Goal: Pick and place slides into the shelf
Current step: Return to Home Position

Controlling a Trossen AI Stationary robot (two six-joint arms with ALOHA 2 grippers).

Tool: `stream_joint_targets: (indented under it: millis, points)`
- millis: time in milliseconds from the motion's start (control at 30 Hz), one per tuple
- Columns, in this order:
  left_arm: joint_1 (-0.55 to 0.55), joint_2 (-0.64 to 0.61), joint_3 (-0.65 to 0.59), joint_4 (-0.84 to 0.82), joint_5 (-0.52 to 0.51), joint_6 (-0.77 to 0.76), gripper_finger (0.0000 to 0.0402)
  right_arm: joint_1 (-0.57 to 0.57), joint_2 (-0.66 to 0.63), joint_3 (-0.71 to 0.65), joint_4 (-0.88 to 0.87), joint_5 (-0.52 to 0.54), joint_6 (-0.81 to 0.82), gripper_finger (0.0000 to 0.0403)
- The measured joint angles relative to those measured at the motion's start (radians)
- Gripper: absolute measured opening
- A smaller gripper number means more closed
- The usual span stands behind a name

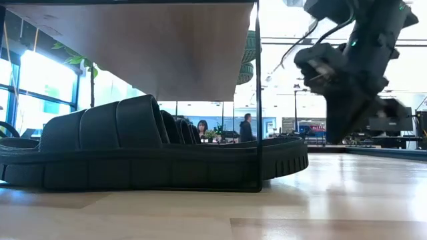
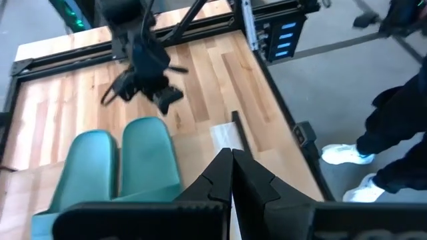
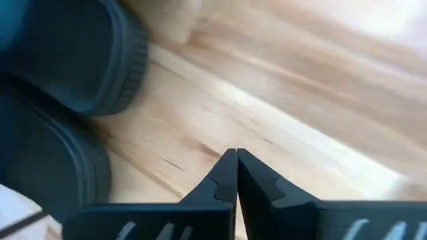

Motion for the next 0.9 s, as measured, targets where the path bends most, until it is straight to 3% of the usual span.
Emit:
stream_joint_targets:
  millis: [233,333,433,600,700,900]
  points:
    - [0.020,-0.037,-0.001,-0.012,-0.004,-0.002,0.0000,0.000,-0.215,0.000,-0.236,0.062,-0.017,0.0000]
    - [0.056,-0.068,-0.008,0.013,0.069,-0.001,0.0000,0.000,-0.320,0.000,-0.324,0.104,-0.017,0.0000]
    - [0.127,-0.097,-0.063,0.138,0.239,0.047,0.0000,0.000,-0.426,0.000,-0.397,0.155,-0.018,0.0000]
    - [0.257,-0.104,-0.221,0.431,0.698,0.136,0.0000,0.000,-0.560,0.000,-0.435,0.165,-0.018,0.0000]
    - [0.321,-0.100,-0.328,0.552,0.888,0.152,0.0000,0.005,-0.602,0.000,-0.435,0.095,-0.017,0.0000]
    - [0.445,-0.098,-0.494,0.728,1.056,0.159,0.0000,0.054,-0.611,0.000,-0.345,-0.191,-0.016,0.0000]
